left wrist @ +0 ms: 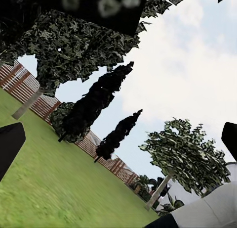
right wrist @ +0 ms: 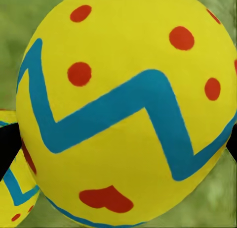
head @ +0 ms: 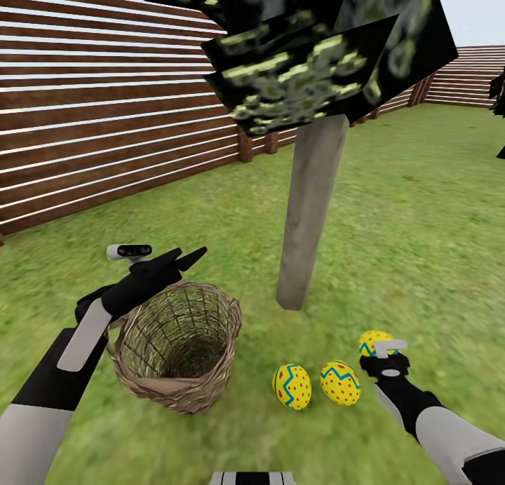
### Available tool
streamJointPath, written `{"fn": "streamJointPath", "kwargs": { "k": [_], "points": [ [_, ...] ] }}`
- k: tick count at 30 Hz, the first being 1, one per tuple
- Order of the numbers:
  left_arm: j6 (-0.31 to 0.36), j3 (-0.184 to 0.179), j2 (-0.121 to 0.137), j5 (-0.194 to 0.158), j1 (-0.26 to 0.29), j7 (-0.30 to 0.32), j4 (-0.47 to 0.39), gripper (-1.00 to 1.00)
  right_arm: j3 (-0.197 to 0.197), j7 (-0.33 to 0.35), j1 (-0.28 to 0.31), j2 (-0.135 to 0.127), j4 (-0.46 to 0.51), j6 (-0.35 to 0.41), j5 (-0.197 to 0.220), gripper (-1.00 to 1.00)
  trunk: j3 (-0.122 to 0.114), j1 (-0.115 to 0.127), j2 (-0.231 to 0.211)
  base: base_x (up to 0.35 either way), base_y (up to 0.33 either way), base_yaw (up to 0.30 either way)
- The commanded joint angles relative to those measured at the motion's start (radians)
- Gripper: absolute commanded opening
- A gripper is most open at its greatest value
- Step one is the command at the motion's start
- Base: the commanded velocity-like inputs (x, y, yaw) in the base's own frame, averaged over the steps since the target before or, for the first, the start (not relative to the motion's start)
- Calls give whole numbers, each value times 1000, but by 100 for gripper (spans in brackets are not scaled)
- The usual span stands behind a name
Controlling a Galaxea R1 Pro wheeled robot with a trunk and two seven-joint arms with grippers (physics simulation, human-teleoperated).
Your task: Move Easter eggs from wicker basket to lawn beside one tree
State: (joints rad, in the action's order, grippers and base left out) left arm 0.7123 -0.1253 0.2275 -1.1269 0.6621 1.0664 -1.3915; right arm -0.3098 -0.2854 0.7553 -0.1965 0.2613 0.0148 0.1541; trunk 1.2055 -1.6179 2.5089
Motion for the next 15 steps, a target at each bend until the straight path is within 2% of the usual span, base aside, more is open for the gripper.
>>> {"fn": "streamJointPath", "kwargs": {
  "k": [1,6,10,15],
  "points": [
    [7,-2,1,-8,1,0,0,100,-8,-2,1,-4,5,1,12,-100,1,0,0,0,0,0],
    [7,-1,3,-8,1,0,0,100,-7,-4,1,-8,5,-12,12,-100,8,0,0,0,0,0],
    [7,-2,3,-8,1,-1,0,100,-8,-67,1,-5,4,-14,11,-100,14,0,0,0,0,0],
    [7,-2,3,-8,1,-1,0,100,-8,-77,1,-6,4,-16,10,-100,22,0,0,0,0,0]
  ]
}}
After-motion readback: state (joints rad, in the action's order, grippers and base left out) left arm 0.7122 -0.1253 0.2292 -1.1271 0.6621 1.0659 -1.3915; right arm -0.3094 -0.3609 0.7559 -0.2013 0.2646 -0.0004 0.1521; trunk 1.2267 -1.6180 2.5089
